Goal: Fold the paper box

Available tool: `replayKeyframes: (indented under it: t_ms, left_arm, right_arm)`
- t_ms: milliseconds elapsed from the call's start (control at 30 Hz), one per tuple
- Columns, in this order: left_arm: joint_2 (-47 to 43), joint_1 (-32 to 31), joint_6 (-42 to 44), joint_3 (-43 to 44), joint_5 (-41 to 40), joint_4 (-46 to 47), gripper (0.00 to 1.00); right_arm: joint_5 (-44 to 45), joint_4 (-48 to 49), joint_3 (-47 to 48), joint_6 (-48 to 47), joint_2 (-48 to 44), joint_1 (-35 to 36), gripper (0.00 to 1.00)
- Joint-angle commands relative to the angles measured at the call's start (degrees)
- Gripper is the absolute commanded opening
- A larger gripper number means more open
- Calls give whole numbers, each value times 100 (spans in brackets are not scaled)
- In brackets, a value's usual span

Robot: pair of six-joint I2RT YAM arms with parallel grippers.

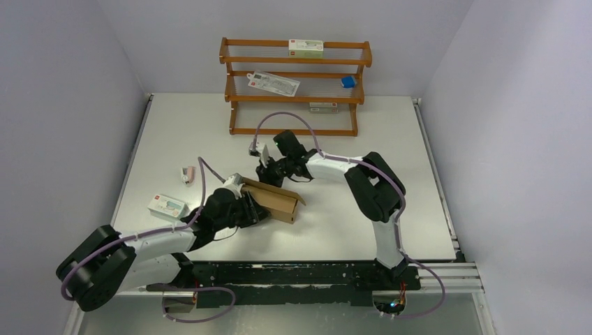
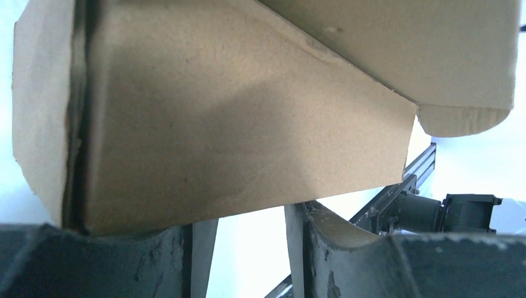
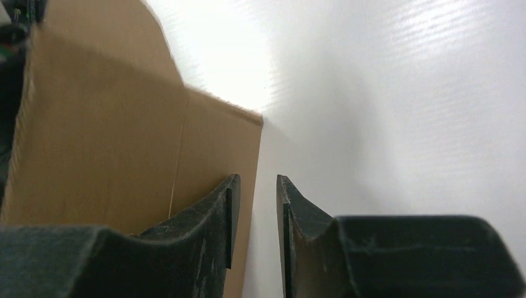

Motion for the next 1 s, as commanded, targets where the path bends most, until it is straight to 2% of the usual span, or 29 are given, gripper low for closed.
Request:
replayKeyframes:
  t_ms: [0, 233, 533, 767, 967]
  left_arm:
    - [317, -209, -95, 282, -226, 585, 48]
    - [249, -247, -7, 235, -362, 463, 50]
    - [-1053, -239, 585, 380, -750, -1415, 58]
    - [-1744, -204, 1348, 1321, -1158, -3434, 62]
    - [-1672, -64, 2463, 2573, -1669, -4823, 65]
  right_arm:
    - [-413, -539, 547, -588, 314, 20, 33]
    - [171, -715, 701, -723, 198, -23, 34]
    - [1449, -493, 179, -189, -852, -366, 41]
    - [2716, -887, -214, 367, -1766, -471, 46]
    - [3585, -1507, -586, 1095, -2799, -473, 54]
